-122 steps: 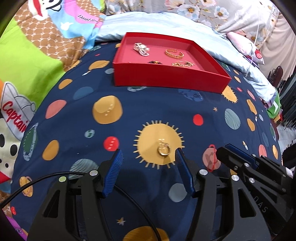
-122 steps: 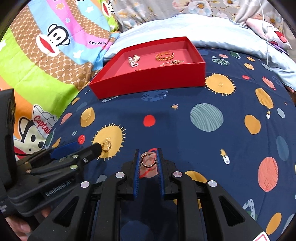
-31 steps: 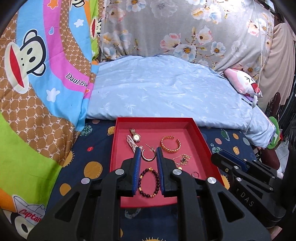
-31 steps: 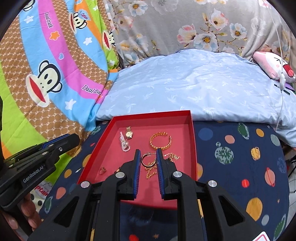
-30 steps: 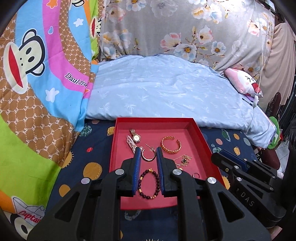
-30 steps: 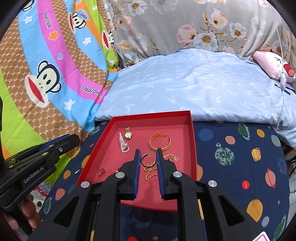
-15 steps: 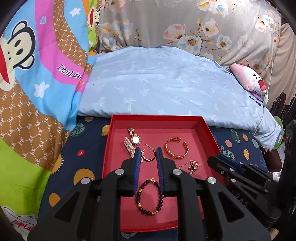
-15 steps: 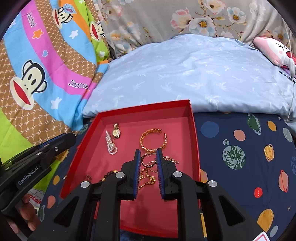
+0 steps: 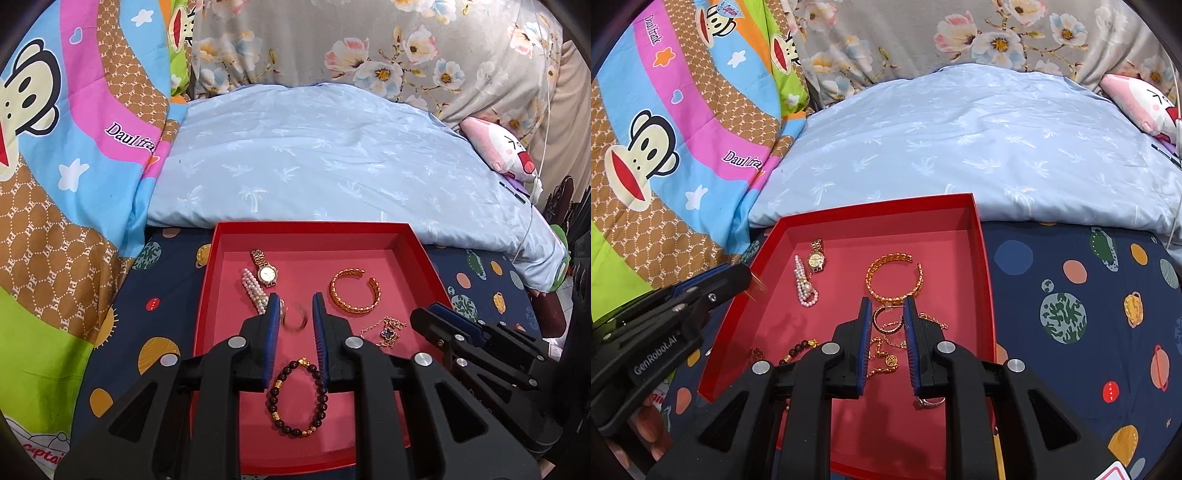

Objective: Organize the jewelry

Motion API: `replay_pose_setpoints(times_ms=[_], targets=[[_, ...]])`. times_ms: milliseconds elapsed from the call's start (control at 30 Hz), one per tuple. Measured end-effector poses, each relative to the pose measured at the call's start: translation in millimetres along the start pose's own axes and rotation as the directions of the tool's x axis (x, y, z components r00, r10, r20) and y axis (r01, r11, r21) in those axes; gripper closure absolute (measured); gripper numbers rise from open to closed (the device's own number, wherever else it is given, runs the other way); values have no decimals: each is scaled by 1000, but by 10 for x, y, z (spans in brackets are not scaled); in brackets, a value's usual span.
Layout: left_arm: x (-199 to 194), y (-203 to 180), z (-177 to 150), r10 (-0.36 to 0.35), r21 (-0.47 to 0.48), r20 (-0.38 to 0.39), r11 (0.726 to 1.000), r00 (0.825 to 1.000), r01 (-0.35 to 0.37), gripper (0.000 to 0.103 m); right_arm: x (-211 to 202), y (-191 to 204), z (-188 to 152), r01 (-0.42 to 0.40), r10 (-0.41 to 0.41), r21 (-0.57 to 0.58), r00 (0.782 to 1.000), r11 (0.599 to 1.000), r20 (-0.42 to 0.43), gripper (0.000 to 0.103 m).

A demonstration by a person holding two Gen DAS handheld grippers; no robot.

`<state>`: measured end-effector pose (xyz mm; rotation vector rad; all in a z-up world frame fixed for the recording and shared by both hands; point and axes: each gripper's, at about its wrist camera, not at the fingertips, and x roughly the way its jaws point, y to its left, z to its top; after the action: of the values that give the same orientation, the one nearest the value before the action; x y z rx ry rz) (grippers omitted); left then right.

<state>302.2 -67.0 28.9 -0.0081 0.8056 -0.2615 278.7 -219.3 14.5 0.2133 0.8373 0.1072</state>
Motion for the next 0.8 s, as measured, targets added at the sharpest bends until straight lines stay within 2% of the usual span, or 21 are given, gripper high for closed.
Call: replay_pose_setpoints(times_ms=[67, 133, 167, 200, 500, 800], targets=[[14, -12, -3, 9, 5, -3, 1000, 1000, -9, 84, 4, 2, 3, 0, 0, 0, 1000, 1000, 0, 86], [20, -12, -14, 16, 6, -4, 1000, 1000, -16, 73, 0, 10, 5, 1, -1, -2, 1000, 1000, 1, 81], [16, -8, -18, 23, 2, -1, 1000, 1000, -23, 63, -5, 15, 7, 4, -4, -2, 1000, 1000, 4, 79], [4, -6, -26, 31, 0, 5, 1000, 999, -31, 57, -18, 18, 9, 1, -1, -1, 1000, 1000, 7, 77], [-118, 11, -68, 38, -18, 1, 999, 999, -38, 56, -207, 57, -73, 14, -14, 0, 999, 1000, 30, 65], [-391, 14, -238, 50, -34, 4, 998, 999, -50, 56, -510, 166, -299, 25, -25, 4, 999, 1000, 39, 54]])
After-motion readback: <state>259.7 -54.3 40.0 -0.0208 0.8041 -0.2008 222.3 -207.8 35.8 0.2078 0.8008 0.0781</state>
